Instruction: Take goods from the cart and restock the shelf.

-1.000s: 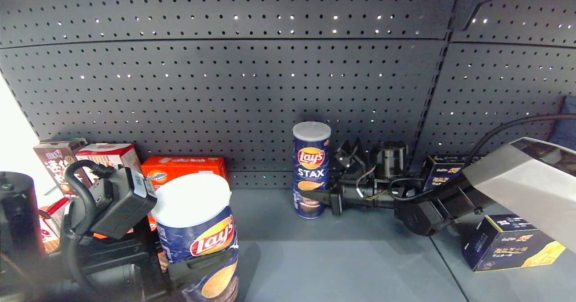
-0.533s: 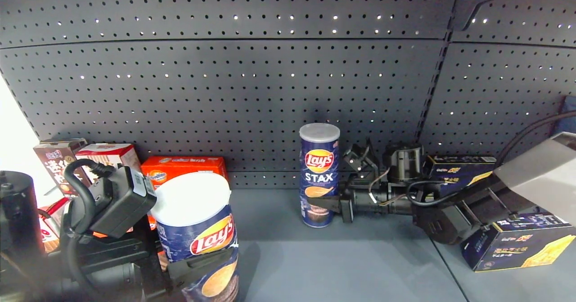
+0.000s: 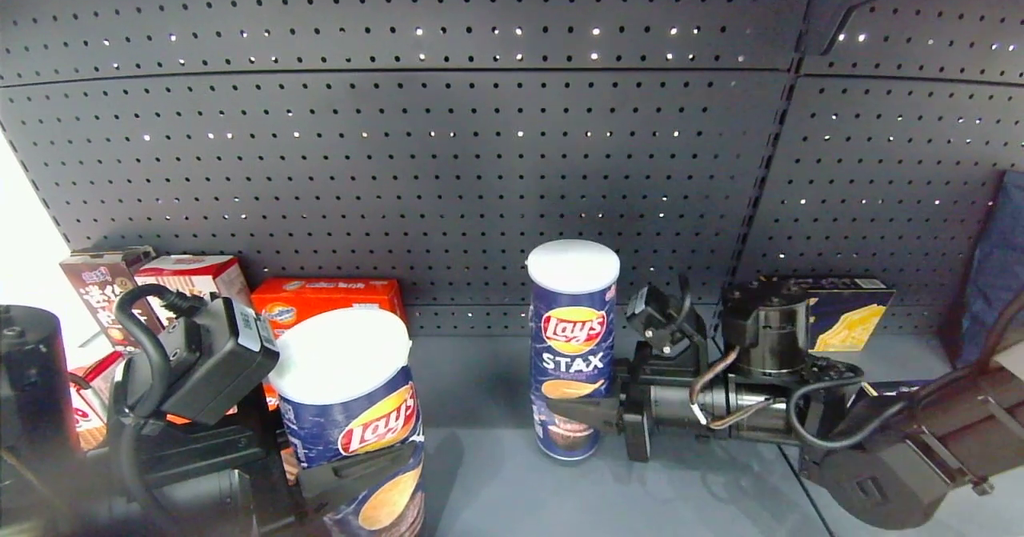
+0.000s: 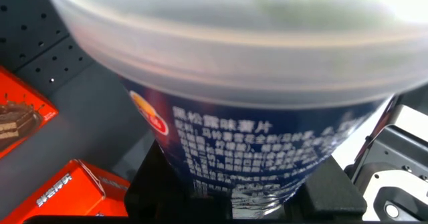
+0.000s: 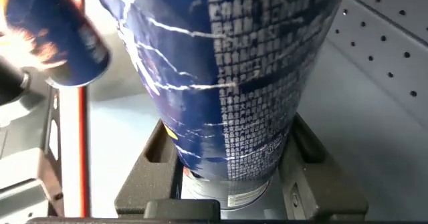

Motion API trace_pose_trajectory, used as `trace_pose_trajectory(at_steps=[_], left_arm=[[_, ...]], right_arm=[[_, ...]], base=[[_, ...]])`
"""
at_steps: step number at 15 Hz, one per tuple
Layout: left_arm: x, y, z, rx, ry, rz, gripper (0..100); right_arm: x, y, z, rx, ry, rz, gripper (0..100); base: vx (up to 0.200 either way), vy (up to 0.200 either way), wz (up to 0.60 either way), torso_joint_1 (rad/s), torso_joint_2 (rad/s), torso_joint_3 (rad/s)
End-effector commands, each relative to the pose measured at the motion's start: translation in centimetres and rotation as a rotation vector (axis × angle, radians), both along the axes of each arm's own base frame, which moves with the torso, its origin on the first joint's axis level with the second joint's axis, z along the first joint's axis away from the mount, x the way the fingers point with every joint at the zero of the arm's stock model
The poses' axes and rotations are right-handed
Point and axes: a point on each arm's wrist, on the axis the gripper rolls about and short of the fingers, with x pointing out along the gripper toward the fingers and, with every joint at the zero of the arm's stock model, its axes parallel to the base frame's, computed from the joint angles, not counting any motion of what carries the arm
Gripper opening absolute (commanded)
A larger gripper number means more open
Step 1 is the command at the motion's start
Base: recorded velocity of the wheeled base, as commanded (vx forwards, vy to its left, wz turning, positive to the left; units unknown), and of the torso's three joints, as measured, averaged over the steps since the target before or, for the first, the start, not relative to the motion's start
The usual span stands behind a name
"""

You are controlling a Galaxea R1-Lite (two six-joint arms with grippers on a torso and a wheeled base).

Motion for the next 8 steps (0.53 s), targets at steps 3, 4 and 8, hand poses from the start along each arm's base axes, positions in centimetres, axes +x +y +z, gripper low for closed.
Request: trace_pose_trajectory(at_steps=[3, 4, 8], left_arm=[[0.1, 0.0, 0.1, -0.001, -0.003, 0.002, 0], [0.1, 0.0, 0.1, -0.001, -0.003, 0.002, 0], [0.1, 0.0, 0.1, 0.000, -0.002, 0.003, 0]], right_arm=[[-4.0, -1.5, -0.2, -0.009, 0.011, 0.035, 0], [-4.5, -1.7, -0.4, -0.006, 0.009, 0.041, 0], [-5.2, -2.2, -1.2, -0.003, 0.012, 0.038, 0]], base=[[0.000, 0.000, 0.00, 0.000, 0.00, 0.000], [0.000, 0.000, 0.00, 0.000, 0.00, 0.000], [0.000, 0.000, 0.00, 0.000, 0.00, 0.000]])
